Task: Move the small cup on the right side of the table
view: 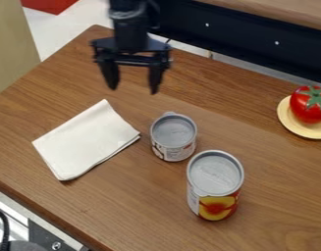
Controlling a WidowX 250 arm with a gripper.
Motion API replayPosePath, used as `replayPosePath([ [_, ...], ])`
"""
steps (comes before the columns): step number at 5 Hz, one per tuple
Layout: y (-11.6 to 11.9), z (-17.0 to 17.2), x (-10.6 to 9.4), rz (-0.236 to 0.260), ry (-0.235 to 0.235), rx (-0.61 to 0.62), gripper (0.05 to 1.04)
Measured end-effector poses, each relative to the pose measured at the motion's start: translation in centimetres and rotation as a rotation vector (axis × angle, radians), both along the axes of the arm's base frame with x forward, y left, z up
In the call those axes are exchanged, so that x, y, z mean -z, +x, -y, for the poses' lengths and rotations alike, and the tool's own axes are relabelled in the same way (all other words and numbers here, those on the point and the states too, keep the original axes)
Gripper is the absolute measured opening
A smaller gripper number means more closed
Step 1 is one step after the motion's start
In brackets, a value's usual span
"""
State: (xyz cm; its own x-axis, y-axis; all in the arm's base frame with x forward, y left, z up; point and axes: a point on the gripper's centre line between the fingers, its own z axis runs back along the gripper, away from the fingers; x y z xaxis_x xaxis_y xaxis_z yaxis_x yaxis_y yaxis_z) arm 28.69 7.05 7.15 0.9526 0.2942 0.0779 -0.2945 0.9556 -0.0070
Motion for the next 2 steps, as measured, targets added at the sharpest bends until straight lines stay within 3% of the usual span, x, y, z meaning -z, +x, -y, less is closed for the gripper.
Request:
replayPosePath([
  [1,-1.9,-1.6,-0.1,0.004,-0.007,0.052,0.997],
  [2,-4.5,-3.9,0.8,-0.008,0.020,0.113,0.997],
])
